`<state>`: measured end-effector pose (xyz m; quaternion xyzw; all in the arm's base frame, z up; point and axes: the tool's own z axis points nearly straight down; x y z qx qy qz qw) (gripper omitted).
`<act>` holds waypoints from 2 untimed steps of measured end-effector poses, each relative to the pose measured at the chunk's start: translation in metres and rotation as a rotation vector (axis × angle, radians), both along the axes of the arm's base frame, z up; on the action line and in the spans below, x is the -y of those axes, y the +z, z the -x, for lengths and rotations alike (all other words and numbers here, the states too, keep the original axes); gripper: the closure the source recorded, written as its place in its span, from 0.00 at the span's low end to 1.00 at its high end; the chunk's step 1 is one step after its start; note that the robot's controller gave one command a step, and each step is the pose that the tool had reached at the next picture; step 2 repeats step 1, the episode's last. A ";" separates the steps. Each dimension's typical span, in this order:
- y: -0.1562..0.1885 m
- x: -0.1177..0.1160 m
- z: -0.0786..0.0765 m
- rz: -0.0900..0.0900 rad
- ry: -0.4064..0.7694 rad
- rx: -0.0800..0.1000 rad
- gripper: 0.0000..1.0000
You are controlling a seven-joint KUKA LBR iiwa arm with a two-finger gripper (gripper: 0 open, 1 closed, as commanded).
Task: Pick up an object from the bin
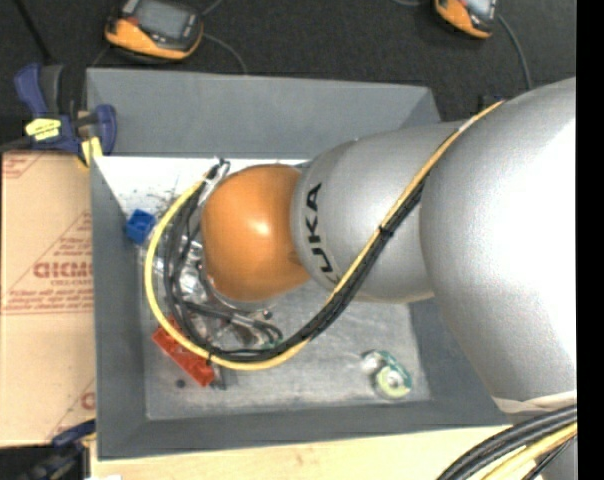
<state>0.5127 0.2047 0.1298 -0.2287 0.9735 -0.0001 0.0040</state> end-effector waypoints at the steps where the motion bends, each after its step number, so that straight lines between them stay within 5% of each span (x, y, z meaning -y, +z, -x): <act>1: 0.096 0.015 0.024 -0.001 -0.020 0.002 1.00; 2: 0.096 0.015 0.024 -0.001 -0.020 0.002 1.00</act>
Offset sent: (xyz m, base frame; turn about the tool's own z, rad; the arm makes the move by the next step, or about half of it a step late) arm -0.0259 -0.0138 0.0905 0.0189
